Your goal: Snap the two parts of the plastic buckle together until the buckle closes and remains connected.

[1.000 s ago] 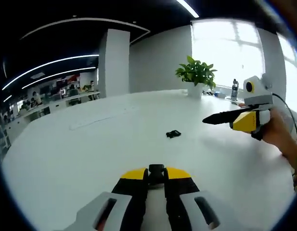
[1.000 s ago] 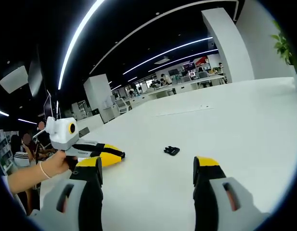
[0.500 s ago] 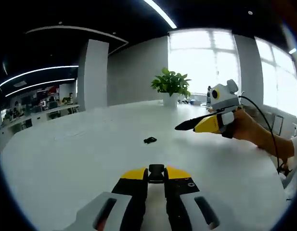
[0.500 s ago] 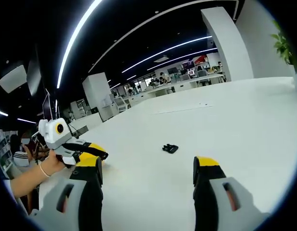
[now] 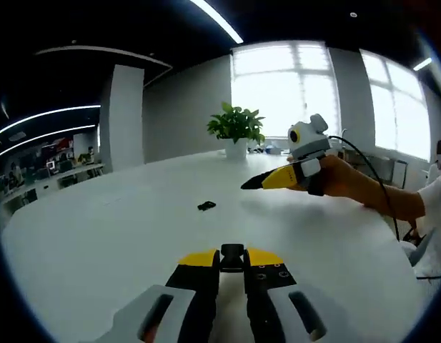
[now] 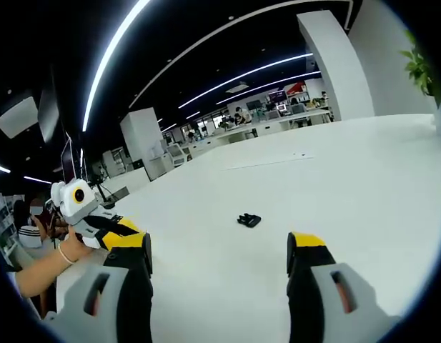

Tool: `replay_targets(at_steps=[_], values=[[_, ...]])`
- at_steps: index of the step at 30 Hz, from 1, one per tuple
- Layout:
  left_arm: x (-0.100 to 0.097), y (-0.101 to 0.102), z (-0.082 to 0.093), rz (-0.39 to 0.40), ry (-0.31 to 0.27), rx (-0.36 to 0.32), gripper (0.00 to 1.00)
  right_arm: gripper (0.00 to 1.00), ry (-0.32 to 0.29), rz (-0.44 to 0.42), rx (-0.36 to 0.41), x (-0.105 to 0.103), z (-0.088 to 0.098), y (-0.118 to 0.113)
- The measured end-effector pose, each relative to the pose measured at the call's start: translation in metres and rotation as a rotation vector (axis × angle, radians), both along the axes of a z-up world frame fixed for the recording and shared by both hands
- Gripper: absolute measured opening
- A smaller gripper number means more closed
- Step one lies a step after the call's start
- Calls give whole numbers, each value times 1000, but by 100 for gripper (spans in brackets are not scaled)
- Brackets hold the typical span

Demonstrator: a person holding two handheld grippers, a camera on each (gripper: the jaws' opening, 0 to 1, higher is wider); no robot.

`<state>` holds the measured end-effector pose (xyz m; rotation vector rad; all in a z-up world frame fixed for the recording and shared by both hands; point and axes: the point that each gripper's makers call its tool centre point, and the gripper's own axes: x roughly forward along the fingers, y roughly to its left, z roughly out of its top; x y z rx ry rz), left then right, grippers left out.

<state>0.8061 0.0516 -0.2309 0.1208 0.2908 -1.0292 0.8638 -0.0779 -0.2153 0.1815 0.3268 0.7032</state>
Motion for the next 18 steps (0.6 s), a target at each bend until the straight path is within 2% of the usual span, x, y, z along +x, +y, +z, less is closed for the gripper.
replay_targets(at_steps=[4, 7, 11, 13, 18], values=[[-18, -8, 8, -64, -33, 10, 12, 77, -10, 7, 19, -2, 6, 2], [-27, -11, 3, -106, -21, 28, 12, 77, -48, 23, 17, -5, 15, 8], [-30, -12, -7, -135, 5, 48, 12, 76, -40, 23, -38, 14, 4, 9], [-29, -11, -8, -139, 19, 45, 12, 74, -67, 13, -79, 25, 1, 4], [-36, -13, -1, -157, 18, 3, 12, 73, -96, 32, -142, 39, -3, -2]])
